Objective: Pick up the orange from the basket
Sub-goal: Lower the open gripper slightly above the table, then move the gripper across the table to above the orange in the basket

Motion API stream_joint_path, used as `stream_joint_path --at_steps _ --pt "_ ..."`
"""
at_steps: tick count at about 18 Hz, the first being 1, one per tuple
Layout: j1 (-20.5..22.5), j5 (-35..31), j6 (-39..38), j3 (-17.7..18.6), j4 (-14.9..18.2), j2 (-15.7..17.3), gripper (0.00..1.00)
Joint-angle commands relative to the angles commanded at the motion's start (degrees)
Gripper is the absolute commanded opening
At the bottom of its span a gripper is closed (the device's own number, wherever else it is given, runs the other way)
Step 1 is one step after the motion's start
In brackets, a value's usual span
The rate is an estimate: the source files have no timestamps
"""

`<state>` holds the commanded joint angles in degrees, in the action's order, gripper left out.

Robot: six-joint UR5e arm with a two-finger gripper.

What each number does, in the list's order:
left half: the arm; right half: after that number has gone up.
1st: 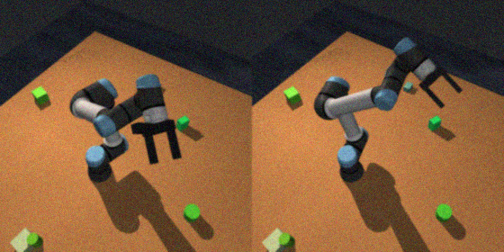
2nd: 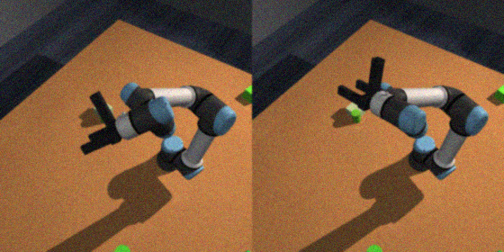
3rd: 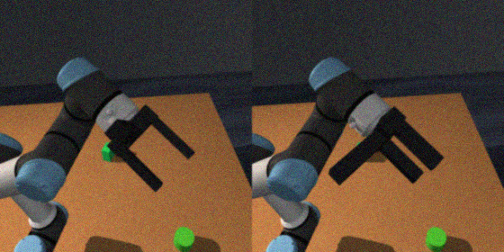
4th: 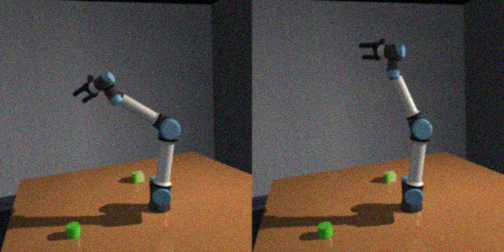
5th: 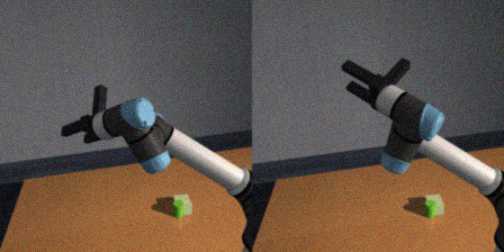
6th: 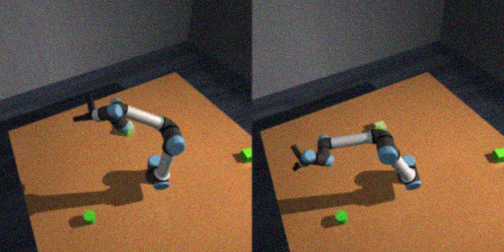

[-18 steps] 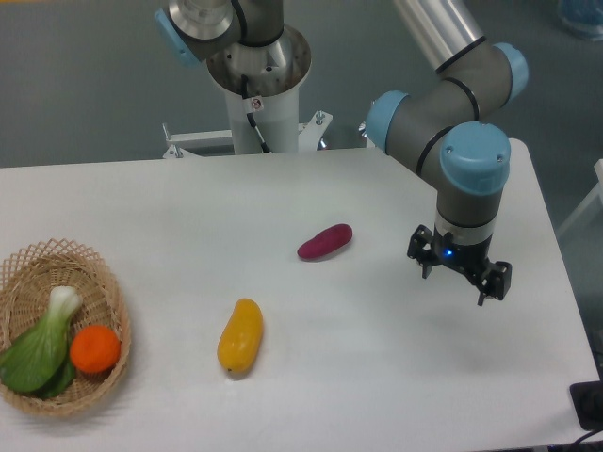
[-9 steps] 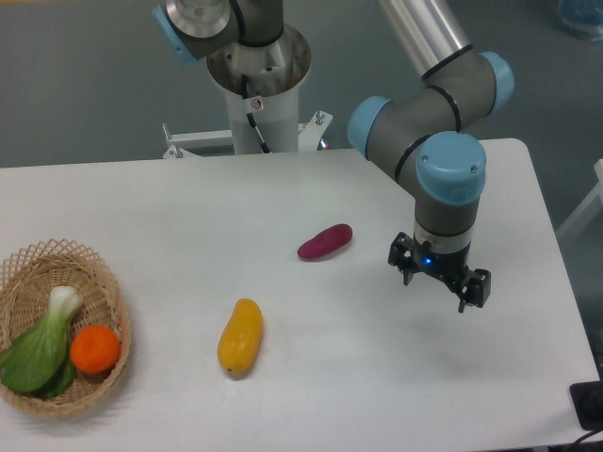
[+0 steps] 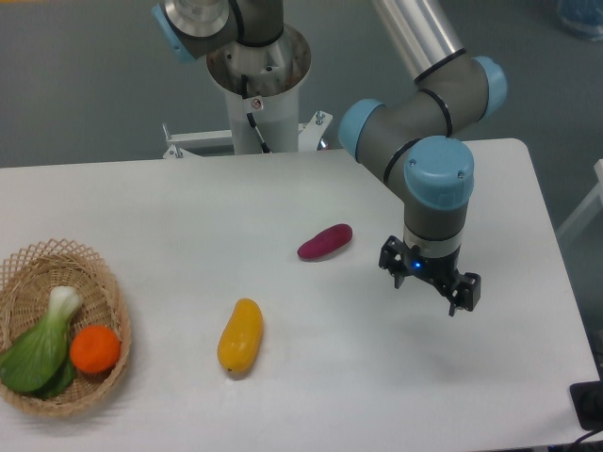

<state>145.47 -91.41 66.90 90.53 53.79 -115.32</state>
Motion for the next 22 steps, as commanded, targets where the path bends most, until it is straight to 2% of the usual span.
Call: stream_joint_path --at_steps 3,5,8,11,15,17,22 --pt "-3.5 0.8 -10.2 0.8 0.0 0.4 1.00" --pt "-6.0 0.8 -20.2 1.1 -0.5 0.4 1.00" --pt "-9.8 1.1 -29.2 0.8 -0.6 0.7 1.00" --pt "-14.3 5.0 -39.1 0.5 -0.6 0.8 1.00" --pt "-18.4 7.8 -44.6 0.6 -0.5 1.7 1.00" --pt "-20.9 7.8 -52.4 -0.3 -0.5 2.3 1.00" --pt "-26.6 7.1 -61.2 -0.9 -0.3 2.5 1.00"
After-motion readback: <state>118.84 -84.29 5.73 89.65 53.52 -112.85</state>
